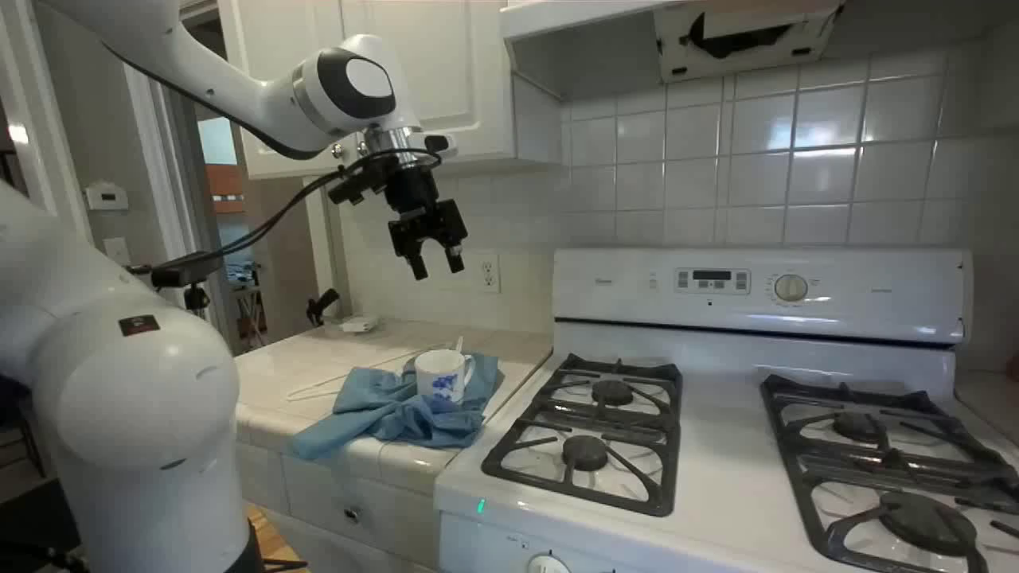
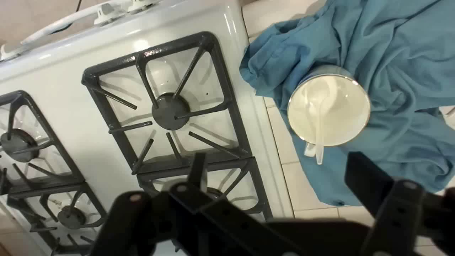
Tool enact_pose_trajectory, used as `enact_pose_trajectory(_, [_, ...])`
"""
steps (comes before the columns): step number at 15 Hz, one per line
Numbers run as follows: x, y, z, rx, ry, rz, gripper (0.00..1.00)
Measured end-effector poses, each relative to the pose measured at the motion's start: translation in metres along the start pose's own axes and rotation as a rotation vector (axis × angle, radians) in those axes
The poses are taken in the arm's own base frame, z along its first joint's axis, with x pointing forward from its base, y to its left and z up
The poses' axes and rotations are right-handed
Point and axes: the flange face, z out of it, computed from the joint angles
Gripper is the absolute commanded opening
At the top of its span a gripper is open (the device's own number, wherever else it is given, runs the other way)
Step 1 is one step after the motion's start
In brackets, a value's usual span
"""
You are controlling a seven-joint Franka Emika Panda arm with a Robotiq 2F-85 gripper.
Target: Put the fork on the cloth
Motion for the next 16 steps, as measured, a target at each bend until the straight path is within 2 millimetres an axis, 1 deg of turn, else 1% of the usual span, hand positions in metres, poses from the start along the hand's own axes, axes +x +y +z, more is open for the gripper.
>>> enact_pose_trajectory(11, [0.000, 0.000, 0.000, 0.004, 0.000, -0.001, 1.00])
enact_pose_trajectory(13, [0.002, -0.003, 0.006, 0.017, 0.014, -0.002, 1.00])
enact_pose_trajectory(16, [0.006, -0.010, 0.026, 0.055, 0.089, -0.009, 1.00])
